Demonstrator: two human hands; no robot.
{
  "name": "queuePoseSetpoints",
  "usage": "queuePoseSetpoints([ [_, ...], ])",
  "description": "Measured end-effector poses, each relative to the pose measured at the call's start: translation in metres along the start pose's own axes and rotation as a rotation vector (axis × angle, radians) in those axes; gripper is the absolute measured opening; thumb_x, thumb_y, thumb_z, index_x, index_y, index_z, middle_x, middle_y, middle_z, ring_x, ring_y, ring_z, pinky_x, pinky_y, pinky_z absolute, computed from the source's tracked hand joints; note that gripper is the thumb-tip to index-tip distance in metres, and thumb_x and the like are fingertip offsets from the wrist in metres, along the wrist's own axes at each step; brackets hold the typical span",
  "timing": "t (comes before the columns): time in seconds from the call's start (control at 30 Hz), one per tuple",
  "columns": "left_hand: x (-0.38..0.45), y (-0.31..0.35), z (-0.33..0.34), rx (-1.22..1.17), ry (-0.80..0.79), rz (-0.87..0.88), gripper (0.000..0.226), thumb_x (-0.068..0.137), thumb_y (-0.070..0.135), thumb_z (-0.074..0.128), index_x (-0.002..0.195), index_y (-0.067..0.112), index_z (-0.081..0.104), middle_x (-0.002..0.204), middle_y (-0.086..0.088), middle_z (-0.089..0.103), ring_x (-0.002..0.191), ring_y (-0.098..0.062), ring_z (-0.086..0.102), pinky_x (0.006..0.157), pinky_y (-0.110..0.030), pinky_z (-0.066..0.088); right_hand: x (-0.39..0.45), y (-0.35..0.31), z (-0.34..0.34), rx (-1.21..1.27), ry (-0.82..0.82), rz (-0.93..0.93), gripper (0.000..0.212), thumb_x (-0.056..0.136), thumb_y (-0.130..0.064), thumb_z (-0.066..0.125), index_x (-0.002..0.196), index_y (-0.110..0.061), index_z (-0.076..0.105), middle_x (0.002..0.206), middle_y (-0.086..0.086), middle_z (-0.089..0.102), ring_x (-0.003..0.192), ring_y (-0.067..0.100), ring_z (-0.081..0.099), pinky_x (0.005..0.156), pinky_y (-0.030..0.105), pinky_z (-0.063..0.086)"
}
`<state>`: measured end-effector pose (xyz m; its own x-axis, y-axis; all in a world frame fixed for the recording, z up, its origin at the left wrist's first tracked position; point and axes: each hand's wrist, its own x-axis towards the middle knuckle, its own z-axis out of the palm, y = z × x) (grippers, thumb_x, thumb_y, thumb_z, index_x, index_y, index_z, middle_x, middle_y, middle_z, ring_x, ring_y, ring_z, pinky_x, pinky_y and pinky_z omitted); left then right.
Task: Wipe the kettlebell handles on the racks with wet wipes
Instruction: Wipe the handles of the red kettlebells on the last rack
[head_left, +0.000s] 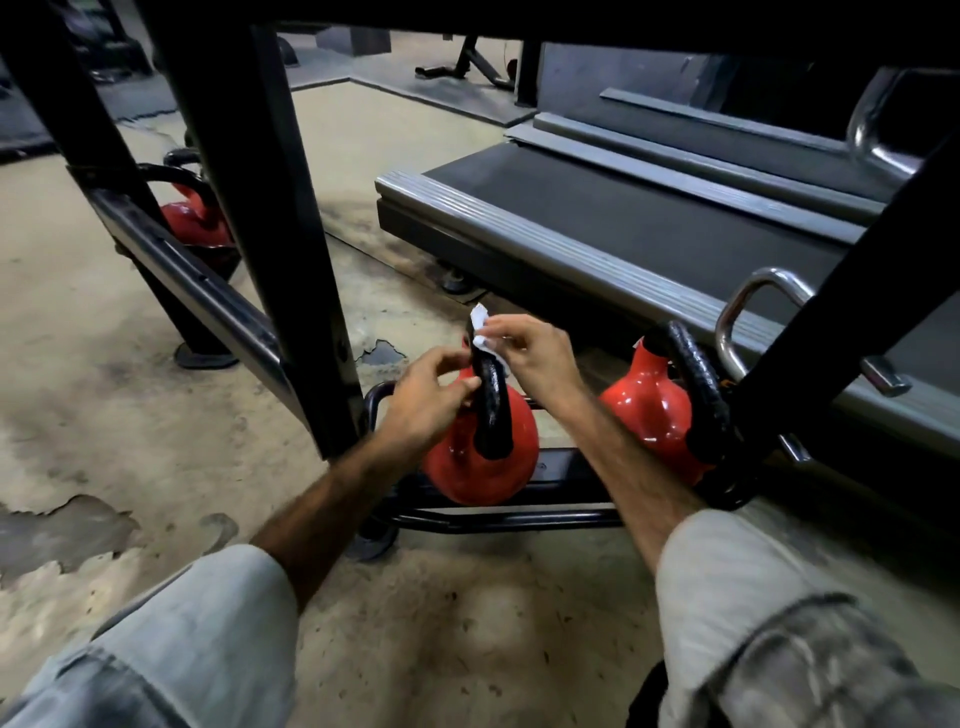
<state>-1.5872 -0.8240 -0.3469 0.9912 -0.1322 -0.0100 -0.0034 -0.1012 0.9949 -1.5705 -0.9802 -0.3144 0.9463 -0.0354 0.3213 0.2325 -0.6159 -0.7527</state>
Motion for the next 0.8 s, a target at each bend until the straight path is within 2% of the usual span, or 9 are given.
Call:
queuePoseSetpoints([
  [0.03, -0.004, -0.004, 0.000, -0.006, -0.001, -0.043, 0.026, 0.082, 0.018, 0.070, 0.108, 0.022, 0.065, 0.109, -0.002, 0.070, 0.095, -0.021, 0.070, 0.088, -0.046, 0.056, -0.003, -0.001, -0.003, -0.019, -0.041, -0.029, 0.015, 0.083, -0.015, 0.074, 0.098, -0.012, 0.078, 0.107, 0.003, 0.074, 0.100, 0.001, 0.064, 0.092, 0.017, 0.048],
  [0.13, -0.021, -0.005, 0.002, -0.070, -0.024, -0.101, 0.019, 0.080, 0.011, 0.074, 0.099, 0.016, 0.070, 0.098, -0.009, 0.074, 0.092, -0.024, 0.071, 0.089, -0.044, 0.055, -0.044, -0.004, -0.013, -0.128, -0.078, -0.152, 0.018, 0.086, -0.012, 0.070, 0.101, -0.017, 0.078, 0.108, -0.003, 0.074, 0.100, -0.009, 0.060, 0.085, 0.002, 0.040],
  [0.2, -0.029, -0.006, 0.001, -0.057, -0.038, -0.083, 0.020, 0.078, 0.011, 0.077, 0.096, 0.013, 0.071, 0.096, -0.011, 0.074, 0.094, -0.027, 0.070, 0.090, -0.042, 0.055, -0.066, -0.003, -0.016, -0.088, -0.083, -0.174, 0.019, 0.084, -0.008, 0.071, 0.099, -0.016, 0.079, 0.105, -0.004, 0.074, 0.096, -0.018, 0.056, 0.085, 0.000, 0.038],
  [0.3, -0.032, -0.009, 0.002, -0.040, -0.014, -0.117, 0.025, 0.075, 0.011, 0.079, 0.099, 0.011, 0.071, 0.094, -0.008, 0.074, 0.092, -0.023, 0.070, 0.089, -0.040, 0.055, -0.044, -0.008, -0.013, -0.081, -0.089, -0.145, 0.027, 0.086, -0.008, 0.070, 0.110, -0.020, 0.074, 0.096, -0.010, 0.072, 0.091, -0.012, 0.059, 0.079, 0.003, 0.042],
  [0.37, -0.034, -0.008, 0.004, -0.063, 0.013, -0.162, 0.029, 0.074, 0.011, 0.080, 0.101, 0.011, 0.069, 0.094, -0.007, 0.073, 0.091, -0.021, 0.069, 0.087, -0.037, 0.056, -0.013, -0.013, -0.007, -0.057, -0.090, -0.116, 0.032, 0.083, -0.002, 0.070, 0.113, -0.011, 0.071, 0.099, -0.001, 0.074, 0.090, -0.007, 0.062, 0.077, 0.004, 0.042],
  [0.47, -0.036, -0.004, 0.006, -0.098, 0.031, -0.186, 0.032, 0.074, 0.010, 0.080, 0.103, 0.009, 0.067, 0.097, -0.010, 0.071, 0.091, -0.023, 0.068, 0.083, -0.035, 0.056, 0.014, -0.015, -0.003, -0.152, -0.112, -0.120, 0.019, 0.078, -0.006, 0.076, 0.097, -0.006, 0.077, 0.093, 0.008, 0.071, 0.088, 0.010, 0.062, 0.073, 0.008, 0.041],
  [0.57, -0.037, -0.002, 0.006, -0.148, 0.050, -0.218, 0.037, 0.073, 0.006, 0.080, 0.105, 0.009, 0.061, 0.096, -0.011, 0.068, 0.091, -0.025, 0.067, 0.086, -0.038, 0.056, -0.005, -0.011, -0.010, -0.280, -0.157, -0.172, 0.011, 0.079, -0.013, 0.075, 0.090, -0.015, 0.080, 0.089, 0.006, 0.066, 0.086, 0.019, 0.064, 0.077, 0.025, 0.046],
  [0.7, -0.038, 0.001, 0.006, -0.128, 0.050, -0.189, 0.046, 0.072, 0.006, 0.081, 0.111, 0.004, 0.056, 0.095, -0.010, 0.069, 0.090, -0.021, 0.068, 0.083, -0.035, 0.056, -0.053, -0.012, -0.021, -0.225, -0.245, -0.177, 0.011, 0.081, -0.011, 0.074, 0.089, -0.016, 0.079, 0.090, -0.001, 0.057, 0.080, 0.005, 0.056, 0.072, 0.003, 0.038],
  [0.8, -0.039, 0.004, 0.004, -0.142, 0.025, -0.193, 0.048, 0.073, 0.005, 0.080, 0.114, 0.008, 0.055, 0.093, -0.008, 0.069, 0.089, -0.021, 0.067, 0.081, -0.033, 0.056, -0.030, -0.018, -0.013, -0.284, -0.244, -0.129, 0.012, 0.084, -0.013, 0.072, 0.093, -0.015, 0.079, 0.093, 0.002, 0.054, 0.086, 0.012, 0.056, 0.068, 0.010, 0.033],
])
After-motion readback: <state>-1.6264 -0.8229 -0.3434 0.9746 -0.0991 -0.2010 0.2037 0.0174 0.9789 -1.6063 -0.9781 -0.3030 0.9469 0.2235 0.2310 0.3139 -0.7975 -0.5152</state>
